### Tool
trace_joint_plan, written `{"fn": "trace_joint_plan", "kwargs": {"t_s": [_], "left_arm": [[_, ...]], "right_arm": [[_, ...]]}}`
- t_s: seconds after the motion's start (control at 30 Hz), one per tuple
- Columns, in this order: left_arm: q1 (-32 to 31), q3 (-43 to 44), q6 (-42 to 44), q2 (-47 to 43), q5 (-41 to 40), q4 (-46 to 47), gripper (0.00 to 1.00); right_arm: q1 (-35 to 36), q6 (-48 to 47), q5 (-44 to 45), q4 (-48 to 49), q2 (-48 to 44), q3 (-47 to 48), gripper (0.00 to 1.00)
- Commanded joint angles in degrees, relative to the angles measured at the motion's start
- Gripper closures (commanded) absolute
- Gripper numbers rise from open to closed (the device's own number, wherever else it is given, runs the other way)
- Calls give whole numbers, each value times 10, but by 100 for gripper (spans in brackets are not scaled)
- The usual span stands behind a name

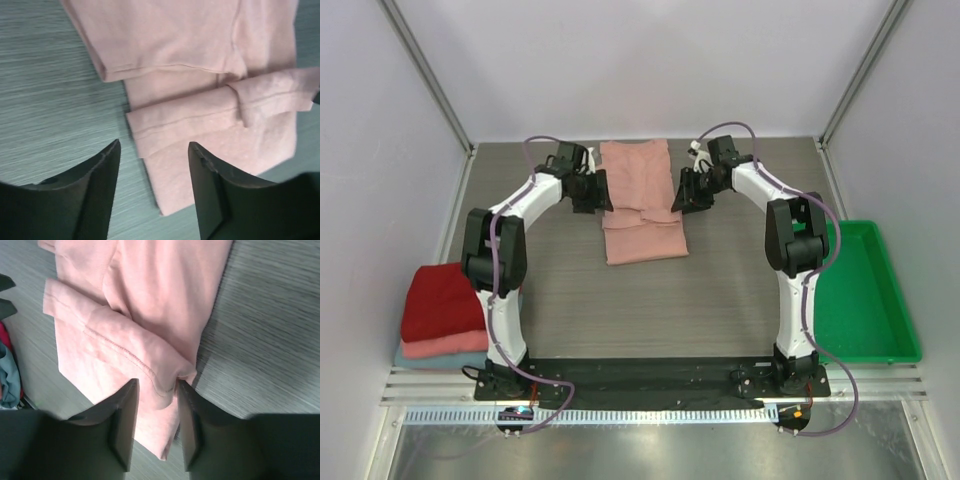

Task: Fold and stack the t-shirts
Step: Fold the tshirt

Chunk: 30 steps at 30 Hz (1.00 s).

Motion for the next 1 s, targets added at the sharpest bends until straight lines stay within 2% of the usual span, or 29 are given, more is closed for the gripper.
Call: {"fn": "trace_joint_plan", "kwargs": {"t_s": [0.0,0.07,0.17,0.3,0.4,0.43,0.53,0.73,0.97], "left_arm": [[4,17,3,-18,-70,-19,41],[4,-2,-8,-65,-118,-43,39],[5,-66,-42,-139,-132,-56,39],[4,-155,-52,-174,0,-55,41],[5,-209,-90,-170,35,-31,41],[4,-220,-107,-168,71,-8,41],[5,-255,-149,-156,119,30,36],[5,-286,-179,-141,125,75,32],[3,-281,-200,-106,143,100,32]], "right_arm": [[-11,-12,21,4,-15,22,48],[-23,-17,21,-2,-47,6,46],[-52,-19,7,-21,-96,-42,46],[-75,-15,-57,-49,-133,-158,47],[-82,1,-115,-37,-136,-222,48],[-82,18,-130,-29,-134,-233,48],[-82,47,-173,14,-126,-265,48],[-75,75,-202,51,-103,-268,48],[-66,78,-202,56,-87,-260,48]]}}
